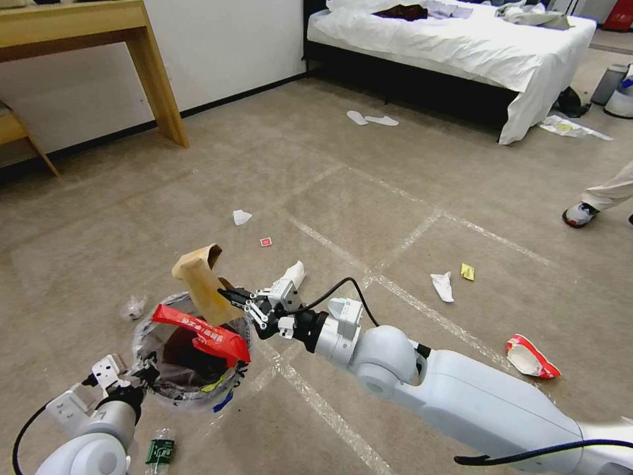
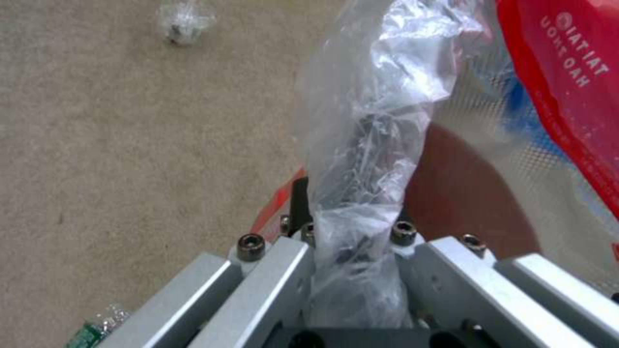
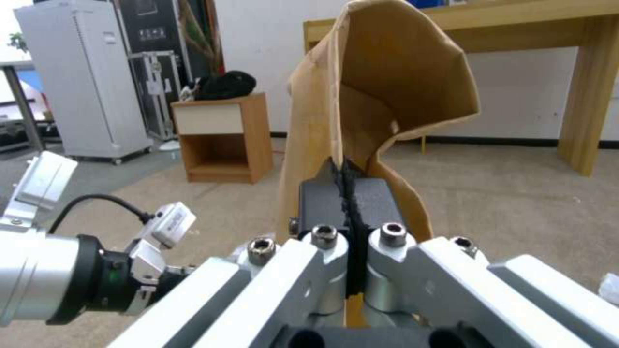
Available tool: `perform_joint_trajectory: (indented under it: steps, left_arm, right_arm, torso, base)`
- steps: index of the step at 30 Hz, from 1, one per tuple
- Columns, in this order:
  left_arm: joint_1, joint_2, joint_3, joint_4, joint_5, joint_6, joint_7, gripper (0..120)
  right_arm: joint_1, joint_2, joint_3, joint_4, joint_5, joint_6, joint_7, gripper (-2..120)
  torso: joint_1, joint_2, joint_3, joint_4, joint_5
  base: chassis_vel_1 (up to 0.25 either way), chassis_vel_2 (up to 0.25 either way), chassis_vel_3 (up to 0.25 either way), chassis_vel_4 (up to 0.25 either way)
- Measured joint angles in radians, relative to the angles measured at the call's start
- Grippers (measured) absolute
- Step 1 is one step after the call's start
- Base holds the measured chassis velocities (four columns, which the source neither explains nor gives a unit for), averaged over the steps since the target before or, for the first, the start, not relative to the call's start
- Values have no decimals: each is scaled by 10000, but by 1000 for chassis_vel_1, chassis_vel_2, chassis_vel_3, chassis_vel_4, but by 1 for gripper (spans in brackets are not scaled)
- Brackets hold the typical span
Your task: Pick up the trash bin and place the garbage on the floor into it.
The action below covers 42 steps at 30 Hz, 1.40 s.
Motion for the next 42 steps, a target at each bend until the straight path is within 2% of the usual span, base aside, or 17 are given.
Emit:
perform_joint_trajectory:
  steps: [14,33,42]
  left_arm:
    - [-27,-23,18,15,-47,20,-27,1]
    - [52,-173,35,-253,-33,29,-17,1]
    - [116,-173,45,-295,-36,4,23,1]
  right_arm:
    - [-140,233,-471,-268,-273,5,40,0]
    - [382,1504,-1581,-1794,-578,244,121,0]
    - [449,1823,-1719,-2375,-746,476,114,0]
  torso:
    - [0,0,0,2,0]
    - [0,1,0,2,0]
    - [0,1,0,1,0]
  base:
    - [0,0,0,0]
    - [0,0,0,0]
    - [0,0,0,0]
